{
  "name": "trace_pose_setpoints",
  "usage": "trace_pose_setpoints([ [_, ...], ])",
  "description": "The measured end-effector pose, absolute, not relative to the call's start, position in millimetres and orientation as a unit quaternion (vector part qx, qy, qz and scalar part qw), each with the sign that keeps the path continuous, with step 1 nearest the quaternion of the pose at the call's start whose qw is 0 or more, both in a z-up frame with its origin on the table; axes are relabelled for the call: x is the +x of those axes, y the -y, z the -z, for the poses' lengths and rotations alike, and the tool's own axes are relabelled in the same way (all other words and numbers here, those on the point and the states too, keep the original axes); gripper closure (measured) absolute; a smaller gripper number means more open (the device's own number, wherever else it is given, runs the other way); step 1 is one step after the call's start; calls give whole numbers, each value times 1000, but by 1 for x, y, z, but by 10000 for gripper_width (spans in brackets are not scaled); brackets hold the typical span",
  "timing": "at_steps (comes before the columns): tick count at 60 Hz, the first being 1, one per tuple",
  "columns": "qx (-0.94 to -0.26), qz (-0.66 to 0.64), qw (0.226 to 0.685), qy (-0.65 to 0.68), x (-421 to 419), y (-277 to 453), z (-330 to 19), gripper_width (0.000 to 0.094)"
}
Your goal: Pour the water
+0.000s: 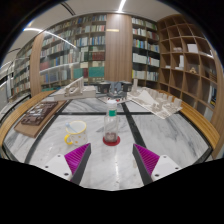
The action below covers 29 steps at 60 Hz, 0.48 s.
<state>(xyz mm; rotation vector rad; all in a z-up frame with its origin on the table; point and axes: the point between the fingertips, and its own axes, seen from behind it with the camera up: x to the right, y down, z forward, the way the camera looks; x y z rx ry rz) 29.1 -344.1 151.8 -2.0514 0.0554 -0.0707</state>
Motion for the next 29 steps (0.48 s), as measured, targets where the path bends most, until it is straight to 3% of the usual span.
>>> trace_pose_setpoints([
  [17,-840,64,538,0,38,383,-193,82],
  [29,-836,52,546,-7,42,388,-202,76],
])
